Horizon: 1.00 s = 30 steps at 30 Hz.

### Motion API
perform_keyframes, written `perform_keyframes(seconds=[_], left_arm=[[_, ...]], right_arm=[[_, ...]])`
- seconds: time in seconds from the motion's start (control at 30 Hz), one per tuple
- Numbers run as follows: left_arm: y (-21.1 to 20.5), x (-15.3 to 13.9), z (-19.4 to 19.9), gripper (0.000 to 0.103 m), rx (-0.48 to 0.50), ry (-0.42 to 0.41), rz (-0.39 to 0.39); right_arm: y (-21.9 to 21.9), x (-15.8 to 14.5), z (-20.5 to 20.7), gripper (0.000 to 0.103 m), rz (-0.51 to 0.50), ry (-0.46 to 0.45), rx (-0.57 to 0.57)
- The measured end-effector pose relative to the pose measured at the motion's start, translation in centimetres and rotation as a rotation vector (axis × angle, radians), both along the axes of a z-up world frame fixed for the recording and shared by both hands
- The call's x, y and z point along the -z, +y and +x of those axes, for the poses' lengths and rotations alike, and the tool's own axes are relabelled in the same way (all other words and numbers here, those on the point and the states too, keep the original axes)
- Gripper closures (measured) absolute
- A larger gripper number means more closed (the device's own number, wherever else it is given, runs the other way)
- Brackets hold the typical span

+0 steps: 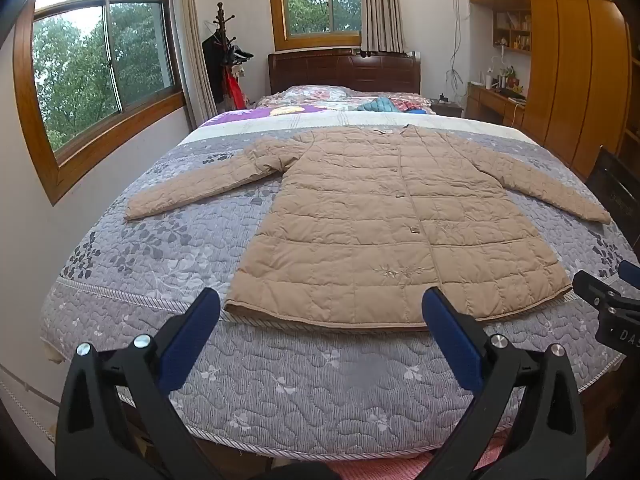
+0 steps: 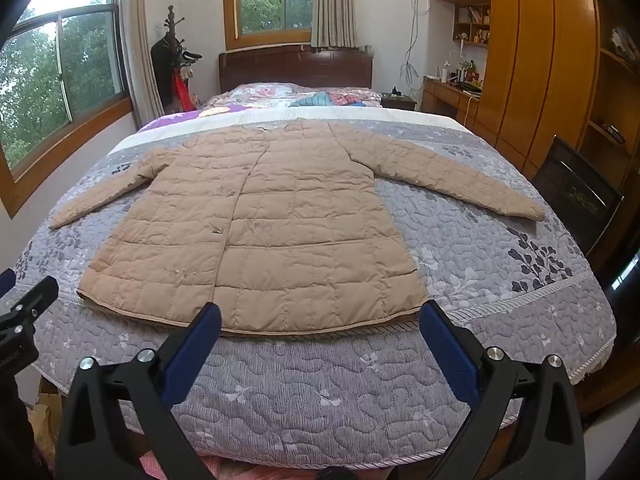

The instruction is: Fold large clothes

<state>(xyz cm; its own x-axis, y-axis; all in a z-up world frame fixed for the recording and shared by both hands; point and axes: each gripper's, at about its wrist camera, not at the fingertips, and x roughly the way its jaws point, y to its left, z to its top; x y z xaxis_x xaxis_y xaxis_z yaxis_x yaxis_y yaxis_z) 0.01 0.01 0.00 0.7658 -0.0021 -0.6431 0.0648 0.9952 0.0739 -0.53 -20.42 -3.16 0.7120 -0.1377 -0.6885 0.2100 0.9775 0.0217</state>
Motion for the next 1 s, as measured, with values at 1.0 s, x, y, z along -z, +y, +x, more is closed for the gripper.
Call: perform_keyframes(seconds=[1.0], left_arm=[[-0.19, -0.06, 0.06, 0.003, 0.003, 0.003, 0.003]], right_arm=[[-0.04, 0.06, -0.03, 0.004, 0.001, -0.003, 0.001]])
